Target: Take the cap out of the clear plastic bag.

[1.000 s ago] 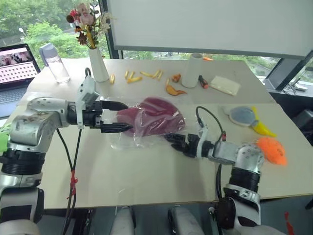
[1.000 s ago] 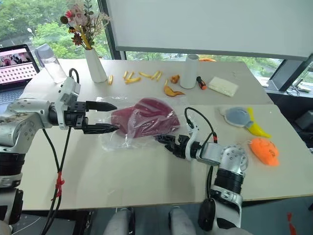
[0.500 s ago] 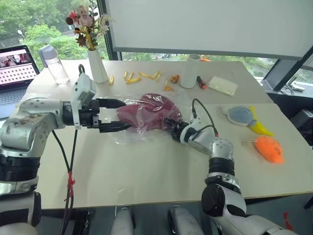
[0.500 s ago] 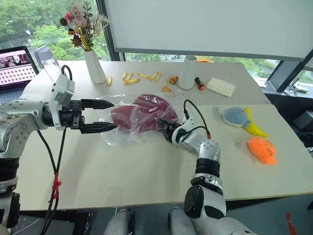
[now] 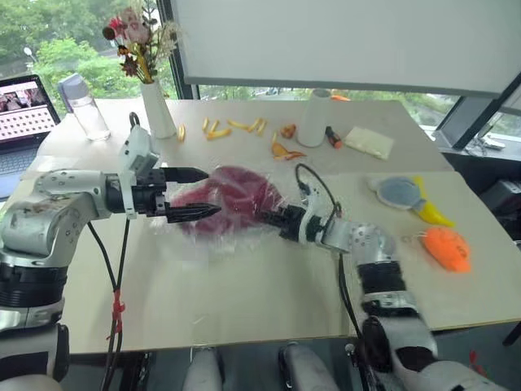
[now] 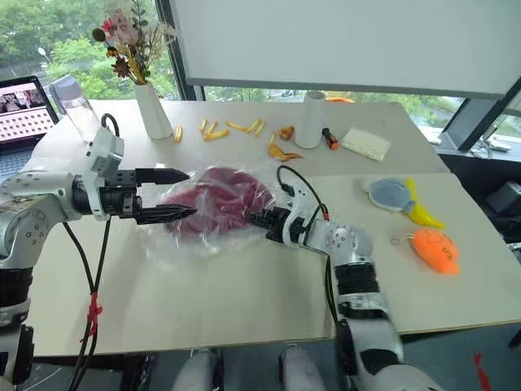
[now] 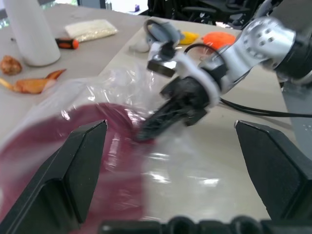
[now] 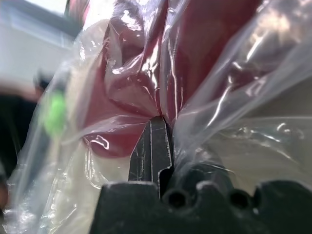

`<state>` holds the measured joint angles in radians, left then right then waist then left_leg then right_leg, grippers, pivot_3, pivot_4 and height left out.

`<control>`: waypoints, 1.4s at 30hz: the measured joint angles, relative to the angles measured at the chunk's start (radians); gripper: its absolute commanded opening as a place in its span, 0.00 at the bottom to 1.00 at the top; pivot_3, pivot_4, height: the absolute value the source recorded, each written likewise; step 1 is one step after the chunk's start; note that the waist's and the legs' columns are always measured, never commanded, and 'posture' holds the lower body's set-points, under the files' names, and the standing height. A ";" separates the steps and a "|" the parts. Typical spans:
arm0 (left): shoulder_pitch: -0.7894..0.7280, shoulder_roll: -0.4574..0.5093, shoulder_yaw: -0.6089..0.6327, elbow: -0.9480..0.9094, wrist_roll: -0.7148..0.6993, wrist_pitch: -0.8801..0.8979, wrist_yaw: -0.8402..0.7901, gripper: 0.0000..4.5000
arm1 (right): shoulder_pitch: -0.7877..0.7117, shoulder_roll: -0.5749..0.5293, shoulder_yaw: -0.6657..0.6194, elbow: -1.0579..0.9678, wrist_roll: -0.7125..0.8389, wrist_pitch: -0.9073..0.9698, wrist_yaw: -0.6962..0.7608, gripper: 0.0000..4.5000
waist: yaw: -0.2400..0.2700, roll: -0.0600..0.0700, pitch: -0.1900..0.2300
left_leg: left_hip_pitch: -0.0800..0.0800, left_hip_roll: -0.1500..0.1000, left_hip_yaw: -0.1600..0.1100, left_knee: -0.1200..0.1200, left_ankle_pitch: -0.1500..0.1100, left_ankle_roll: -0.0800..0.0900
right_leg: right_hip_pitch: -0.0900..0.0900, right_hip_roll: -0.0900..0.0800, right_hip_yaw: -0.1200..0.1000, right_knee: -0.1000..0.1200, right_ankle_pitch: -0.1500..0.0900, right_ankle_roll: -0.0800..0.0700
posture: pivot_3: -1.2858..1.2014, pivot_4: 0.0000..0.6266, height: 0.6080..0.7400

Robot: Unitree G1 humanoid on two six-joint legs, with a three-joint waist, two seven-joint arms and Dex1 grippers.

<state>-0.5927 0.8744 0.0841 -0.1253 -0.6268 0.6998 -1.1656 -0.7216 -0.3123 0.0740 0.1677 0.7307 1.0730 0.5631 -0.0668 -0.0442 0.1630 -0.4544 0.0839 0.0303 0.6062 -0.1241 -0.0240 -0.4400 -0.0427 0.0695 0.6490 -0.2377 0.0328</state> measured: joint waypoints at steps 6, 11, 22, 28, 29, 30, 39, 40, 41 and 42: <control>0.013 -0.001 0.004 -0.010 -0.001 0.000 0.015 1.00 | -0.127 -0.265 0.306 0.017 -0.295 -0.287 0.349 0.01 | 0.002 0.000 0.001 | -0.002 0.000 0.000 0.003 -0.002 0.002 | -0.001 0.000 0.000 -0.001 -0.003 0.004 | 0.52 0.24 0.92; 0.024 -0.001 0.013 -0.018 -0.003 0.000 0.019 1.00 | -0.246 -0.198 0.367 0.352 -0.539 -0.717 0.366 0.08 | 0.003 0.000 0.001 | -0.002 0.000 0.000 0.006 -0.002 0.001 | -0.001 0.000 0.000 -0.001 0.000 0.006 | 0.52 0.24 0.92; 0.026 -0.005 0.011 -0.019 -0.001 -0.002 0.031 1.00 | -0.537 -0.083 0.293 0.963 -0.828 -1.199 -0.020 0.89 | 0.019 0.002 0.003 | -0.003 -0.001 0.000 0.003 -0.002 0.001 | 0.000 -0.001 0.000 -0.002 0.003 -0.001 | 0.52 0.24 0.92; 0.033 -0.005 0.011 -0.022 -0.001 -0.002 0.036 1.00 | -0.537 -0.183 0.222 1.041 -0.892 -1.192 -0.233 1.00 | 0.027 0.006 0.007 | -0.004 -0.002 0.000 0.003 -0.002 0.001 | -0.001 -0.001 0.000 -0.002 0.003 -0.001 | 0.52 0.24 0.92; 0.033 -0.005 0.011 -0.022 -0.001 -0.002 0.036 1.00 | -0.537 -0.212 0.198 1.032 -0.891 -1.190 -0.240 1.00 | 0.025 0.006 0.007 | -0.003 -0.002 0.000 0.003 -0.002 0.001 | -0.001 -0.001 0.000 -0.001 0.003 -0.001 | 0.52 0.24 0.92; 0.033 -0.005 0.011 -0.022 0.001 -0.002 0.036 1.00 | -0.535 -0.227 0.180 1.019 -0.886 -1.184 -0.232 1.00 | 0.024 0.006 0.007 | -0.003 -0.002 0.000 0.003 -0.002 0.001 | -0.001 -0.001 0.000 -0.001 0.003 -0.001 | 0.52 0.24 0.92; 0.052 0.009 -0.061 -0.028 0.057 -0.048 -0.020 1.00 | -0.067 -0.423 -0.008 0.042 -0.319 -0.557 0.443 1.00 | 0.032 0.010 0.009 | -0.002 -0.001 0.000 0.005 -0.002 0.001 | 0.001 -0.001 0.000 0.000 0.003 0.000 | 0.52 0.24 0.92; 0.057 0.016 -0.068 -0.029 0.075 -0.055 -0.027 1.00 | -0.033 -0.447 -0.005 -0.052 -0.282 -0.496 0.481 1.00 | 0.037 0.010 0.009 | -0.002 -0.001 0.000 0.006 -0.002 0.001 | 0.001 -0.001 0.000 0.000 0.003 0.000 | 0.52 0.24 0.92; 0.046 0.014 -0.080 -0.028 0.081 -0.063 -0.027 1.00 | -0.011 -0.466 -0.010 -0.126 -0.250 -0.447 0.495 1.00 | 0.038 0.010 0.009 | -0.002 -0.001 0.000 0.007 -0.002 0.001 | 0.000 -0.001 0.001 0.000 0.003 0.001 | 0.52 0.24 0.92; 0.032 0.011 -0.090 -0.028 0.085 -0.070 -0.033 1.00 | 0.023 -0.499 -0.013 -0.221 -0.199 -0.396 0.521 1.00 | 0.041 0.010 0.009 | -0.003 -0.001 0.000 0.007 -0.002 0.001 | 0.000 -0.001 0.001 0.000 0.002 0.003 | 0.52 0.24 0.92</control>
<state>-0.5611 0.8855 -0.0055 -0.1536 -0.5420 0.6303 -1.1989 -0.6990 -0.8111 0.0615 -0.0538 0.5314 0.6774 1.0842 -0.0257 -0.0339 0.1723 -0.4569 0.0827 0.0308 0.6134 -0.1258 -0.0231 -0.4396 -0.0434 0.0701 0.6492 -0.2359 0.0358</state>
